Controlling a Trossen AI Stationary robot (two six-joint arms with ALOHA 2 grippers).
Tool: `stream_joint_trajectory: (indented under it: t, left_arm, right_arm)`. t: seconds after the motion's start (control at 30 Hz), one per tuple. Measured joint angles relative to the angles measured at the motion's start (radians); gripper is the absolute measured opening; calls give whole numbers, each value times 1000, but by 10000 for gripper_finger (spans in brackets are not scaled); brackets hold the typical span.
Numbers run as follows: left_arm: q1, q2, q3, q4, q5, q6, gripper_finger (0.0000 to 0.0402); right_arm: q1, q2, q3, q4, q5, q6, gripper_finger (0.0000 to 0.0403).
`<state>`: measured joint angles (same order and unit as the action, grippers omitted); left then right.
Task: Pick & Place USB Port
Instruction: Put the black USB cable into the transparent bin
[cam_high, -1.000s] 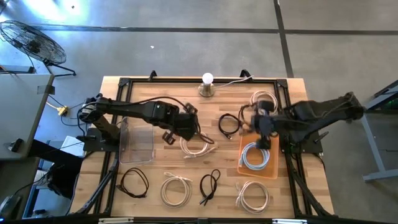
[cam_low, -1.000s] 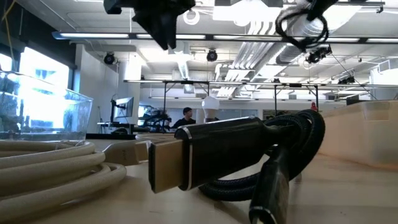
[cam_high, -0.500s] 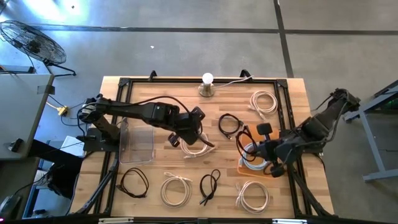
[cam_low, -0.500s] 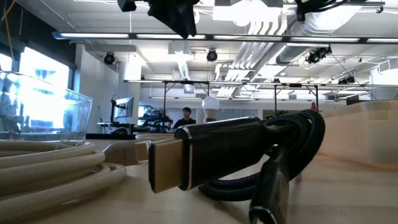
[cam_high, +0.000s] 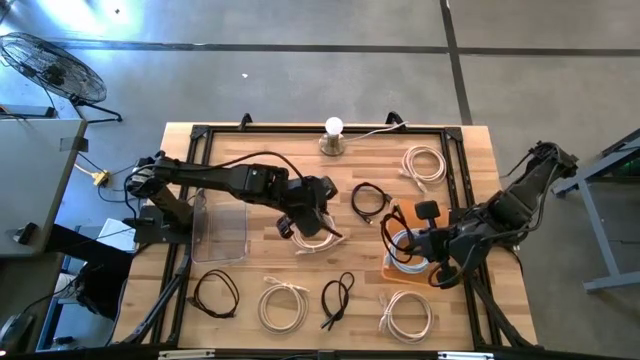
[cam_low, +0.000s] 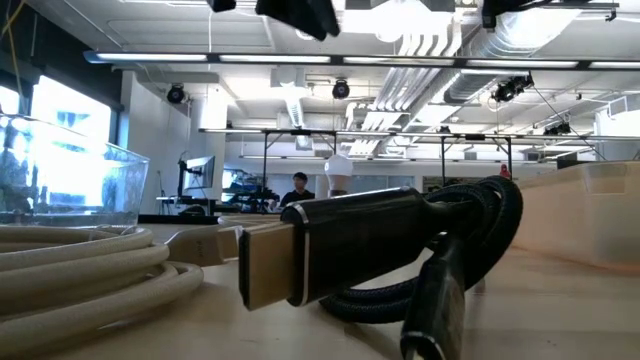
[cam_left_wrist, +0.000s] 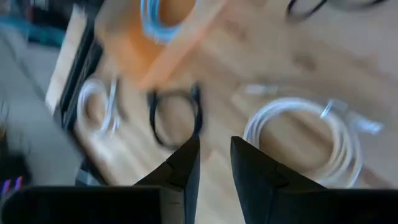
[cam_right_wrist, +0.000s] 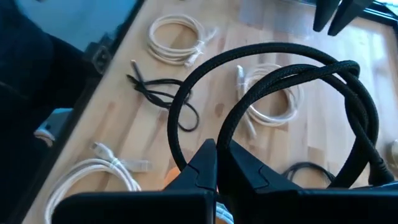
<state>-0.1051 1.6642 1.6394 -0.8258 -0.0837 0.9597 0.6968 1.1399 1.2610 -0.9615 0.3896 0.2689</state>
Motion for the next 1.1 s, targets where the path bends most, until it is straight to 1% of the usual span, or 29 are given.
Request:
stream_joint_trajectory:
  t: [0.1,0.13,0.2,0.3,0.47,0.63,0.93,1.0,1.1]
  left_arm:
    - [0,0,0,34,105,55,87]
    - [0,0,0,47,129,69,87]
    - [0,0,0,76,142,81,87]
    - [0,0,0,95,117,84,87]
    - [0,0,0,100,111,84,87]
    - [0,0,0,97,112,80,87]
    - [0,23,0,73,117,-24,87]
    - [0,30,-1,53,80,-21,87]
    - [-3,52,2,52,-8,24,87]
  right_arm:
    - [0,12,0,48,-40,-39,5]
    - [0,20,0,63,-59,-54,5]
    - [0,40,0,96,-85,-85,5]
    - [-3,79,0,129,-128,-121,5]
    - [-5,155,0,161,-137,-170,5]
    - [-33,215,0,201,-160,-217,5]
    - [-82,236,0,225,-188,-247,5]
    - [-84,236,0,227,-187,-248,5]
    - [-84,236,0,230,-188,-250,5]
